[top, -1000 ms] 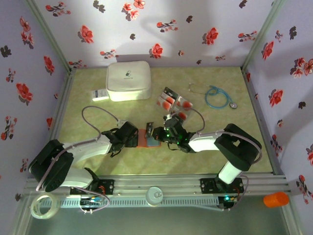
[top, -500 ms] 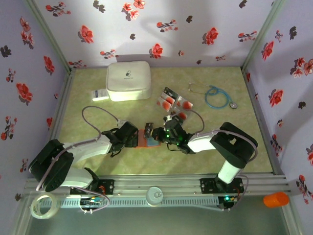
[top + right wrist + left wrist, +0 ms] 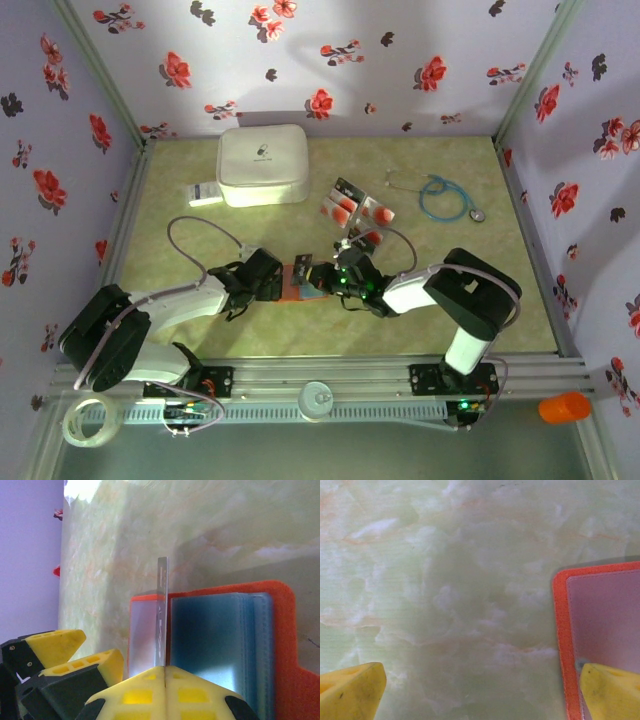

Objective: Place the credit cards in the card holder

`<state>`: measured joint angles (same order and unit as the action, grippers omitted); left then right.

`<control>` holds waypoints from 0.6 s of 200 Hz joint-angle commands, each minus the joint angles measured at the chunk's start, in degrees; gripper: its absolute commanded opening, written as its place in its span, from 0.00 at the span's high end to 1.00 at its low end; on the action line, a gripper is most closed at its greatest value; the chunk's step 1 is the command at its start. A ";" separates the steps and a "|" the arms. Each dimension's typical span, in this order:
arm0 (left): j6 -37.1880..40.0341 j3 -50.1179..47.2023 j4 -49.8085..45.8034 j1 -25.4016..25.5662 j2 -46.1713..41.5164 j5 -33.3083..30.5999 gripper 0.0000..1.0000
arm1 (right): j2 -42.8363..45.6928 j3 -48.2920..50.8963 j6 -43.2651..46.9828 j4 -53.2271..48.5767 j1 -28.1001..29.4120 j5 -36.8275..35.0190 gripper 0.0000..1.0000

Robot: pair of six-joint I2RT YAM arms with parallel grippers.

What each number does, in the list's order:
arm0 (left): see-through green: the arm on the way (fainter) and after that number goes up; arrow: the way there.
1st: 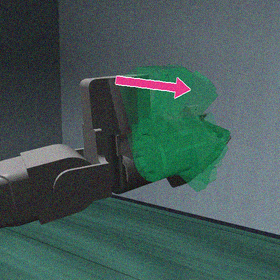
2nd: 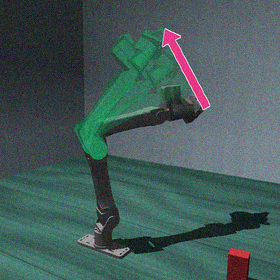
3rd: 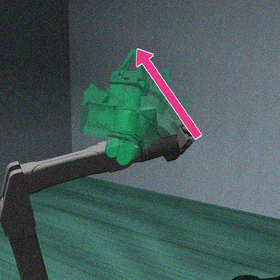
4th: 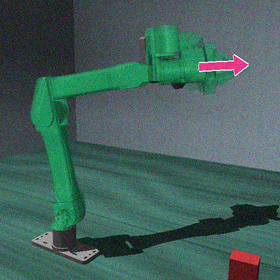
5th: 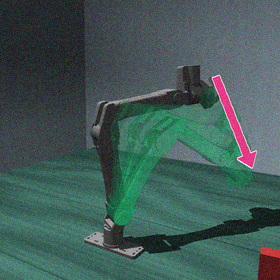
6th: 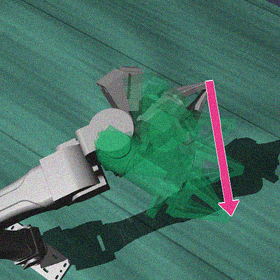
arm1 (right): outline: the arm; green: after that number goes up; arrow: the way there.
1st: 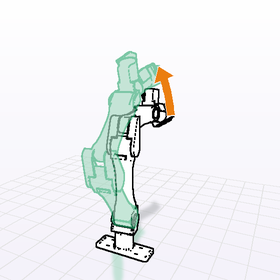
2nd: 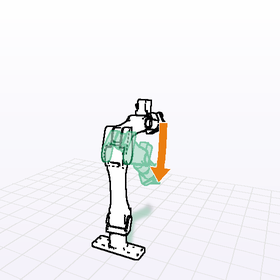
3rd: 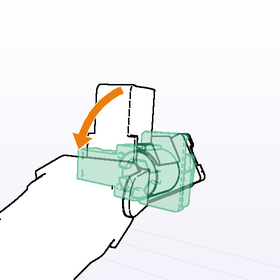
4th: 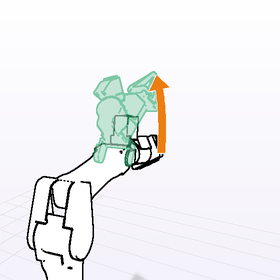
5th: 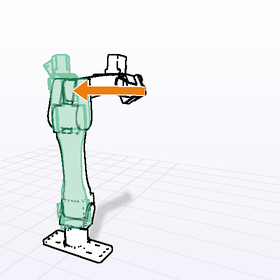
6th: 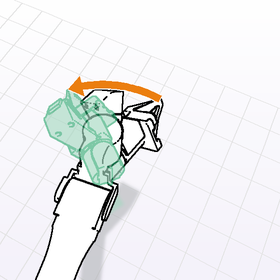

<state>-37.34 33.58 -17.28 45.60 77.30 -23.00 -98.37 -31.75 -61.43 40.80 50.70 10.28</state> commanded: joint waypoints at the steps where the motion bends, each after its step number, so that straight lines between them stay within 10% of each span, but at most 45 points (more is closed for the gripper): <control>1: -0.01 0.28 -0.86 0.46 0.50 -1.61 0.00 | -1.47 1.46 -1.49 2.57 0.72 0.52 1.00; 120: 0.10 0.50 -0.78 0.43 0.71 -1.56 0.00 | 0.24 3.38 -1.72 -1.36 1.46 0.86 1.00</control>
<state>-37.34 33.58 -17.28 45.60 77.32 -23.00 -98.80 -29.19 -62.24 42.02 51.44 10.55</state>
